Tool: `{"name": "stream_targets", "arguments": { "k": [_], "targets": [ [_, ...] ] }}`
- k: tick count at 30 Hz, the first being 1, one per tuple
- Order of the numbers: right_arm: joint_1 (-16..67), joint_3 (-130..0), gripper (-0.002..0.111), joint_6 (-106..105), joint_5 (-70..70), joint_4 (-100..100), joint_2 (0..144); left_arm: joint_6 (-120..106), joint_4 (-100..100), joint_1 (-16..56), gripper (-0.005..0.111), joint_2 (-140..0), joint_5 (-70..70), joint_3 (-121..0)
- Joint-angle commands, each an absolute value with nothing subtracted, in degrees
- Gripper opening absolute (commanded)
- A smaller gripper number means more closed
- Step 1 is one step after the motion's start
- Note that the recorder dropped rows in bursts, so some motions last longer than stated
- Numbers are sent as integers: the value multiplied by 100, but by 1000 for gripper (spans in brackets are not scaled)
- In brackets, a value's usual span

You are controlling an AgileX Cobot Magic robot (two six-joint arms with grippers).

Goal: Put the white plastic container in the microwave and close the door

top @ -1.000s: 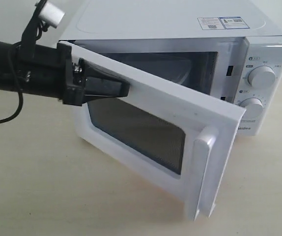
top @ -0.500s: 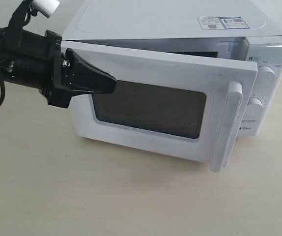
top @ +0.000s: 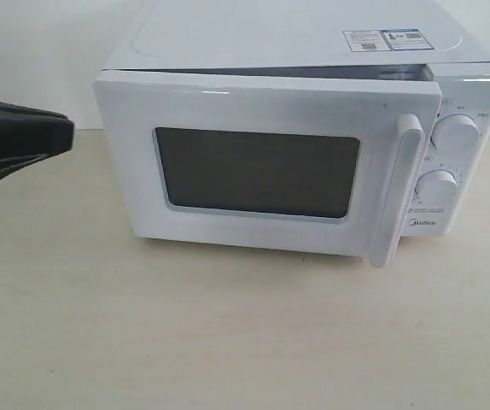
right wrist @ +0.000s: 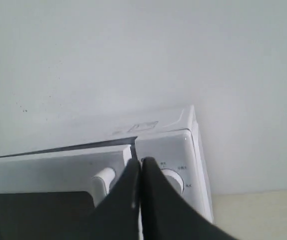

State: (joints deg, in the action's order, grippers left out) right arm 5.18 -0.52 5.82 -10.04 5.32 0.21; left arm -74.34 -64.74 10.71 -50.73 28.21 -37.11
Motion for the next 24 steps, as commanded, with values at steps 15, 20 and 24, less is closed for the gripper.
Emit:
{"name": "stream_targets", "arguments": {
  "k": [15, 20, 24],
  "targets": [
    [3231, -3391, 0, -1183, -1206, 60, 5676, -7286, -6511, 1093, 4, -5725, 1484, -3476],
    [3561, -3424, 0, -1663, -1958, 1084, 6783, -7286, -6511, 1093, 4, -5768, 1770, -3575],
    [3592, -3424, 0, -2518, -2517, 2712, 7135, -7286, -6511, 1093, 4, -5768, 1827, -3575]
  ]
}}
